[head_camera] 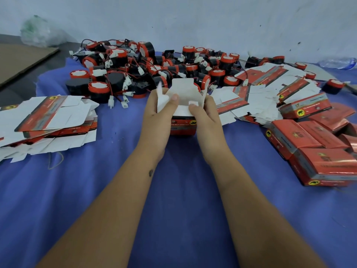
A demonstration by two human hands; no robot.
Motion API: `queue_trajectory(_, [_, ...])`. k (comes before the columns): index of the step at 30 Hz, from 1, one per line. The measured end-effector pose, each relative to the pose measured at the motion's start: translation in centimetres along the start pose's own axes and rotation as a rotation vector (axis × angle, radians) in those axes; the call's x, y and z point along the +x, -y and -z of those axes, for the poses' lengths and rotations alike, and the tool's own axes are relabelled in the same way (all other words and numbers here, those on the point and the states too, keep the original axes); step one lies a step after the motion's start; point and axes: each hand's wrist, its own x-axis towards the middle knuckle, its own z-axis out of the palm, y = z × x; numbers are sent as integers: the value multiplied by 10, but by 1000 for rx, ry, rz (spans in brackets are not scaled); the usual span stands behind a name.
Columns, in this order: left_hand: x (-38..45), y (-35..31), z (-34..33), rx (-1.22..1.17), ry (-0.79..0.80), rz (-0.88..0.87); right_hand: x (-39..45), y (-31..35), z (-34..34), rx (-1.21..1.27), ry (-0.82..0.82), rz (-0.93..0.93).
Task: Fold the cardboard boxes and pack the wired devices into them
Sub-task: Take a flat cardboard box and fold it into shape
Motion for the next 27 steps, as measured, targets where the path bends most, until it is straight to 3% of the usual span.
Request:
queue_trajectory(3, [0,0,0,-13,-24,-9,-4,1,-5,-78,15,78])
queue_trajectory(8, [0,-7,6,-135,105,31,-5,2,-4,-95,2,88])
queue_trajectory(13, [-3,-5,7,175,121,-107,-8,3,-5,-82,36,114])
queue_trajectory(18, [0,1,6,110,16,-92,0,6,1,340,93,-107])
queue_trajectory(21, [3,1,7,91,14,-51,4,6,6,303,115,-160])
queue_trajectory(27, [2,-2,6,47,39,-77,2,-1,1,200,79,8])
